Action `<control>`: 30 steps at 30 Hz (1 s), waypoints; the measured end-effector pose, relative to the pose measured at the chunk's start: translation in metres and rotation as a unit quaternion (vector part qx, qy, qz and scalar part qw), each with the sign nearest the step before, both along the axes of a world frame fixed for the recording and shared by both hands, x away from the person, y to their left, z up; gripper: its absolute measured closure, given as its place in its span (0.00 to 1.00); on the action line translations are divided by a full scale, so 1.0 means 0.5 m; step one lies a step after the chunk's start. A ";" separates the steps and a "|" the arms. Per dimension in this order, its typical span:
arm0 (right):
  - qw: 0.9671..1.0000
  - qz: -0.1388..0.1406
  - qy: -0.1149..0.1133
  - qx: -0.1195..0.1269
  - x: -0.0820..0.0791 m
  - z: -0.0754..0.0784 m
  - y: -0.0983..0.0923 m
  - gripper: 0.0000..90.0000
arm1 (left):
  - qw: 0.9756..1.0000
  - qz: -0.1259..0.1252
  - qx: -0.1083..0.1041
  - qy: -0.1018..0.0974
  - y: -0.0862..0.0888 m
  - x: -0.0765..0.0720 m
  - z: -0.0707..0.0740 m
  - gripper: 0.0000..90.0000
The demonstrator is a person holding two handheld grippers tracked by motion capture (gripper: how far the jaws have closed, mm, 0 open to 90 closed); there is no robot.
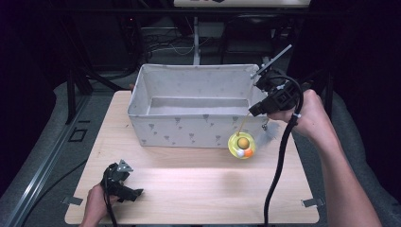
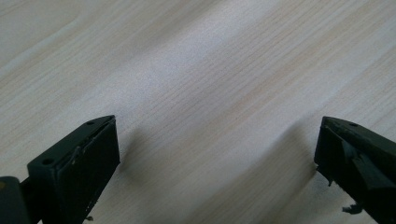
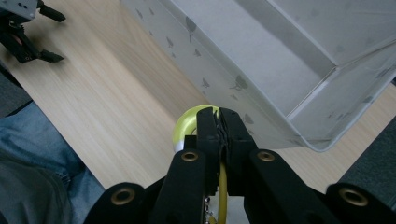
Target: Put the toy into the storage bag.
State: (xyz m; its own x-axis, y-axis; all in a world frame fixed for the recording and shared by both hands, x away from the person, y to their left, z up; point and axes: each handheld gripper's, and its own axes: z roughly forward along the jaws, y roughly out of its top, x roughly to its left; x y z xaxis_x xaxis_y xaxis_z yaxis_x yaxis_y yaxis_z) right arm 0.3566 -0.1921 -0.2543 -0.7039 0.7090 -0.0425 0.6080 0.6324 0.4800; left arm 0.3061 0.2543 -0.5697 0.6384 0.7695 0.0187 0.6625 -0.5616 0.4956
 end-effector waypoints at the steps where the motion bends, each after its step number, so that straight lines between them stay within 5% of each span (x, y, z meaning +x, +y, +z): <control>1: 1.000 0.001 -0.002 0.003 -0.001 0.008 0.002 0.98 | 1.000 0.000 0.000 0.000 0.000 0.000 0.000 0.00; 30: 0.999 0.020 -0.023 0.015 0.005 0.108 0.011 0.98 | 1.000 -0.004 0.000 0.001 -0.004 0.003 -0.001 0.00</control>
State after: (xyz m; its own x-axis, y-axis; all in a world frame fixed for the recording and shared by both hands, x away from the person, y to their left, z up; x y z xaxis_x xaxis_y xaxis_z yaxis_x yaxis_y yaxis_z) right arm 0.3589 -0.1864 -0.2002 -0.7295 0.6818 -0.0539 0.5594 0.6402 0.5265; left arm 0.3074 0.2525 -0.5701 0.6447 0.7642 0.0179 0.6584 -0.5670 0.4949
